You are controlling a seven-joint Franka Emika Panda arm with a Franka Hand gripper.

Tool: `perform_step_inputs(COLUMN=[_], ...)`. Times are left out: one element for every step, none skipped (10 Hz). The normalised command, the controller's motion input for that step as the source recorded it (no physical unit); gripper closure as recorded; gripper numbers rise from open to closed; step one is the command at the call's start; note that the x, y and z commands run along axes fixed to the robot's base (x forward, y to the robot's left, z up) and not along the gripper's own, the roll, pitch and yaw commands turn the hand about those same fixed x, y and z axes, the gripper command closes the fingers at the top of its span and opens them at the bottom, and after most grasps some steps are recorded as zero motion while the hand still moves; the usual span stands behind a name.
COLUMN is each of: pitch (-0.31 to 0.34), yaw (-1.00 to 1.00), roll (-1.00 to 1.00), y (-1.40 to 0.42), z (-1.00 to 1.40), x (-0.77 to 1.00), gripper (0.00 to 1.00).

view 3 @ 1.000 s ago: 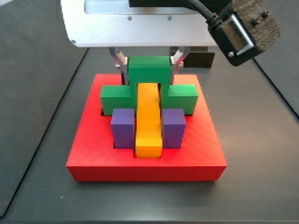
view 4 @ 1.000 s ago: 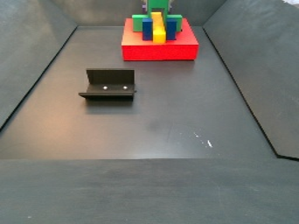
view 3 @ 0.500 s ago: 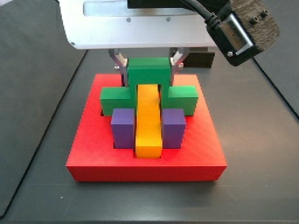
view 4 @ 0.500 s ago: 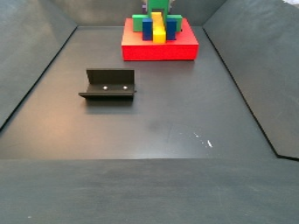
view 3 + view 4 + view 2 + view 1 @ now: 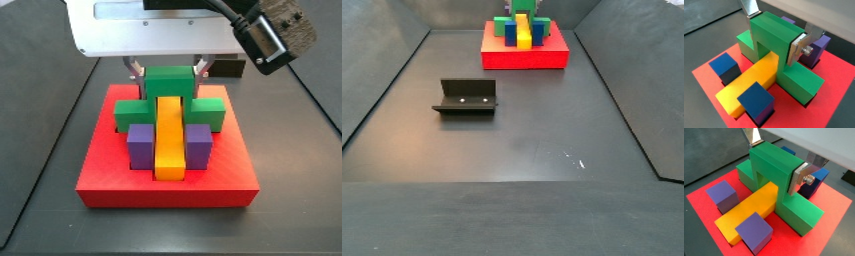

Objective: Pick up the green object. Move up. Move to above the board. Insert the green object.
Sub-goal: Insert the green object.

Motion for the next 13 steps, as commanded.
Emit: perform_step_inputs(pitch=[-0.027,-0.033,-0.054,-0.054,-0.053,-0.036,-0.037,-0.044,-0.030,-0.011,-0.026,-0.044,-0.056], yaw=[-0.06,-0.05,0.00,0.00,0.00,0.00,0.00,0.00,0.00,-0.01,-0.05,-0.09,-0.09], roll=[-0.08,-0.07,-0.10,-0.08,-0.06,-0.03,-0.01,-0.01,0.00,0.00,0.02,0.00,0.00], y=[0.10,0.07,0.00,0.00,0.00,0.00,-0.01,-0.01,-0.02,-0.02,-0.04,-0.04,-0.03], z=[0.00,0.00,0.00,-0.06,-0.10,-0.12,-0.12,-0.13,-0.17,-0.24,-0.35,-0.37,-0.39], x=[-0.29,-0.19,0.00,0.13,0.15,0.15,0.08,0.04,0.02,0.00,0.00,0.00,0.00], gripper=[1.00,1.00,1.00,1.00,1.00,1.00,1.00,1.00,1.00,1.00,1.00,1.00,1.00])
